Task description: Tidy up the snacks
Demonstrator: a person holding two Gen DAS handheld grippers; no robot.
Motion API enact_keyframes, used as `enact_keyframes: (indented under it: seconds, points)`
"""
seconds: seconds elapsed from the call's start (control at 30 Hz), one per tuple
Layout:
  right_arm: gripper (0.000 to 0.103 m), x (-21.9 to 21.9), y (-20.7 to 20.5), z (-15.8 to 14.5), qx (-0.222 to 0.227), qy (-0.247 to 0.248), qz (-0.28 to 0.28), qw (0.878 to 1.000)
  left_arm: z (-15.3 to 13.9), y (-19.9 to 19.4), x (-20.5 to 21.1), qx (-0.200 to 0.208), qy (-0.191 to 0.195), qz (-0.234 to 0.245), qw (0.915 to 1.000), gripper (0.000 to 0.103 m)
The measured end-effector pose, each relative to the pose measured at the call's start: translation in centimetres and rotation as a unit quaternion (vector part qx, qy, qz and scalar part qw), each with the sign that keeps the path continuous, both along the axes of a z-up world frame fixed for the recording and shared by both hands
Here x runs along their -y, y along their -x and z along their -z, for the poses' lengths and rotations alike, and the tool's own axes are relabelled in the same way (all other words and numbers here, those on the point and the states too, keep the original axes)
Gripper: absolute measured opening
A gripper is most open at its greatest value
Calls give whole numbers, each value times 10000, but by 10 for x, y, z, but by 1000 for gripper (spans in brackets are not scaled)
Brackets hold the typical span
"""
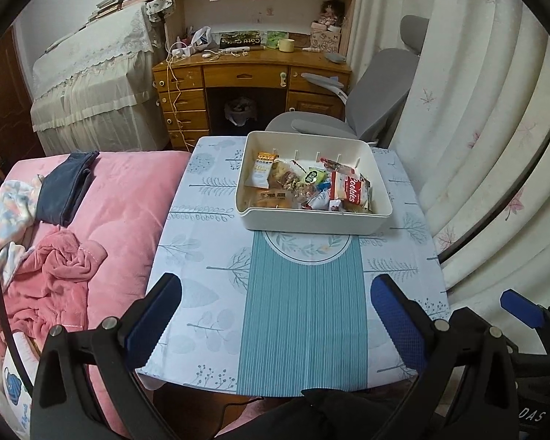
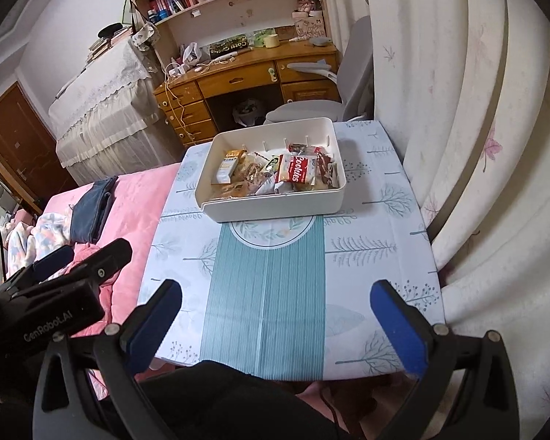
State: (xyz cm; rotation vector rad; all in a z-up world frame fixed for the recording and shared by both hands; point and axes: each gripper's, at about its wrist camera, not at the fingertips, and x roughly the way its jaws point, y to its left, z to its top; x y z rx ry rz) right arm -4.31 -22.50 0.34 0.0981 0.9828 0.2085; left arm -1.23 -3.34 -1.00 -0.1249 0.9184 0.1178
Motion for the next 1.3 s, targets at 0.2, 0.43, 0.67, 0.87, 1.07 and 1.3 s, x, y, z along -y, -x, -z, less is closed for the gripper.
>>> enact_keyframes:
  seconds: [0.2,0.43,0.67,0.87,1.07,1.3]
  points:
    - [103,0,-5,3,-50,14,-74,10000,3,-5,1,-43,8,-30,10000,103]
    - [103,-2,-7,4,-84,12,-111,9999,4,-7,-1,-70,12,-53,10000,103]
    - [103,-2,-8,4,-95,8,-112,9999,9,-7,-4,-114,42,-74,9999,103]
    - [103,-7,-11,12,-157,7,-115,9998,13,-11,-5,-185,79,-71,9998,103]
    - [103,-8,-13,14,-180,6,-101,9998,13,-16,-3,-199,76,-57,9998,103]
    - [103,-5,-20,19,-234,0,-102,9997,15,-25,-1,-204,27,-57,9998,103]
